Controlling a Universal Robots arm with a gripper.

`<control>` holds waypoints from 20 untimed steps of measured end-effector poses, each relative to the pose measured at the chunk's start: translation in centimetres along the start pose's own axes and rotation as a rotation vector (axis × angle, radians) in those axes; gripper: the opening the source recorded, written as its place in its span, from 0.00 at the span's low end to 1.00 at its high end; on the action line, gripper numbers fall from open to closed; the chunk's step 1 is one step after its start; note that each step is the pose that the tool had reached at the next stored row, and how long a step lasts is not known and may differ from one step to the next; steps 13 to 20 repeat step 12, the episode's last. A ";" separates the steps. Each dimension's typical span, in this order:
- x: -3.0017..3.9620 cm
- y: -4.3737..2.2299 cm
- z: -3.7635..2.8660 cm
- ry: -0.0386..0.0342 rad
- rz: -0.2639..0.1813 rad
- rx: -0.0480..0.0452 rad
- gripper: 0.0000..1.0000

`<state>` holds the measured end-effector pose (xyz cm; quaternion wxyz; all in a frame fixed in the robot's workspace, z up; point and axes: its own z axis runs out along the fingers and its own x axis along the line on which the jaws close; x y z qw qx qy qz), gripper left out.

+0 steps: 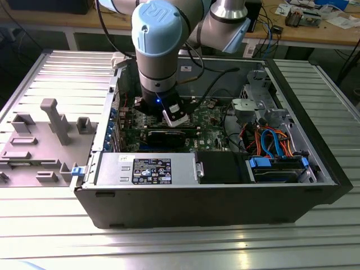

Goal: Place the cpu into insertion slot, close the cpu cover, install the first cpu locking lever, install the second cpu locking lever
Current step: 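Install the second cpu locking lever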

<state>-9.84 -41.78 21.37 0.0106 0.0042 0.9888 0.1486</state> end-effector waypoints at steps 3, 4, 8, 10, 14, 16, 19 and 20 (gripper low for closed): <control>-0.02 0.20 -0.65 0.0000 0.000 -0.0001 0.11; -0.01 0.20 -0.65 -0.0001 0.000 -0.0003 0.11; -0.01 0.21 -0.65 0.0000 0.000 -0.0018 0.11; -0.01 0.20 -0.65 0.0001 0.000 -0.0028 0.11; -0.01 0.20 -0.66 0.0001 0.000 -0.0035 0.11; -0.01 0.20 -0.66 0.0001 0.000 -0.0035 0.11; -0.01 0.20 -0.66 0.0001 0.000 -0.0035 0.11; -0.01 0.20 -0.66 0.0001 0.000 -0.0035 0.11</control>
